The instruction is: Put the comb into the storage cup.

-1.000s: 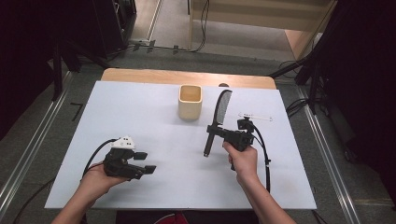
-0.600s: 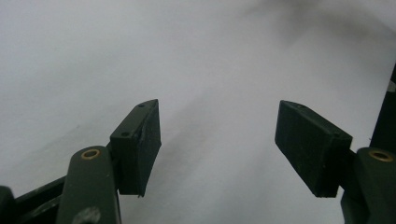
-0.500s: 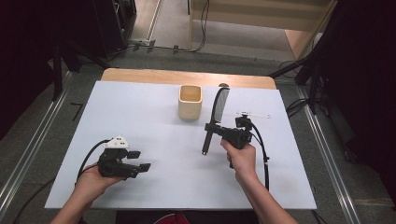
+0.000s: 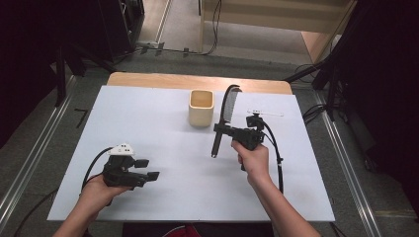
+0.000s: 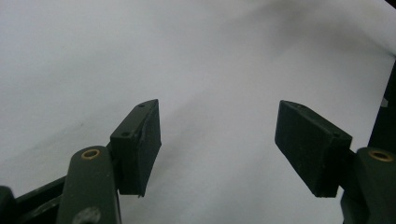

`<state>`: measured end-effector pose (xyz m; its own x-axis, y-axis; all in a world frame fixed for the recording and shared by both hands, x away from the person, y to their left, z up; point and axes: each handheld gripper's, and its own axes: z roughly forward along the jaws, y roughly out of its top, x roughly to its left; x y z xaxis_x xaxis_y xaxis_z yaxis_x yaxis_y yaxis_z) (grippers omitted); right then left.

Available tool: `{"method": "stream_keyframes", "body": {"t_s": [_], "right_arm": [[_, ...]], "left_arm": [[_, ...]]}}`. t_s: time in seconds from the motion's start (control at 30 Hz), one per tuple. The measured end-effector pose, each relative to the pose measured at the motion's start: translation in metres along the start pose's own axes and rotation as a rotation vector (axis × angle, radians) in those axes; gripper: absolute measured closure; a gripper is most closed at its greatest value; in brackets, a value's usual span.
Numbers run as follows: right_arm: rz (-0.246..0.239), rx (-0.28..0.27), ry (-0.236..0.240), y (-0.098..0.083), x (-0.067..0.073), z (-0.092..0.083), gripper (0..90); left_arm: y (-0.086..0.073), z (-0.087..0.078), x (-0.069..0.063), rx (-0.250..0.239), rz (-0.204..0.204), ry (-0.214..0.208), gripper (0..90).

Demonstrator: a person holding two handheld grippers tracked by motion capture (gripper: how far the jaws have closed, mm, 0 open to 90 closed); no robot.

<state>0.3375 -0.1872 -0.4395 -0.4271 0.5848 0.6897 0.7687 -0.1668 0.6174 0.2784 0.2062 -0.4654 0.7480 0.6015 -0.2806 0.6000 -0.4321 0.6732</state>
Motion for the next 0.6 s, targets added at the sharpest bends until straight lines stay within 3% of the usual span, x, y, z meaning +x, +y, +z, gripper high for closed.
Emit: {"method": "stream_keyframes", "body": {"t_s": [0.17,0.6], "right_arm": [[0.011,-0.007,-0.002,0.009,-0.001,-0.001,69.9],[-0.013,-0.003,-0.011,0.025,0.005,0.005,69.9]], "left_arm": [[-0.001,0.000,0.001,0.008,-0.003,0.003,32.6],[-0.001,0.001,0.001,0.011,-0.013,-0.012,32.6]]}}
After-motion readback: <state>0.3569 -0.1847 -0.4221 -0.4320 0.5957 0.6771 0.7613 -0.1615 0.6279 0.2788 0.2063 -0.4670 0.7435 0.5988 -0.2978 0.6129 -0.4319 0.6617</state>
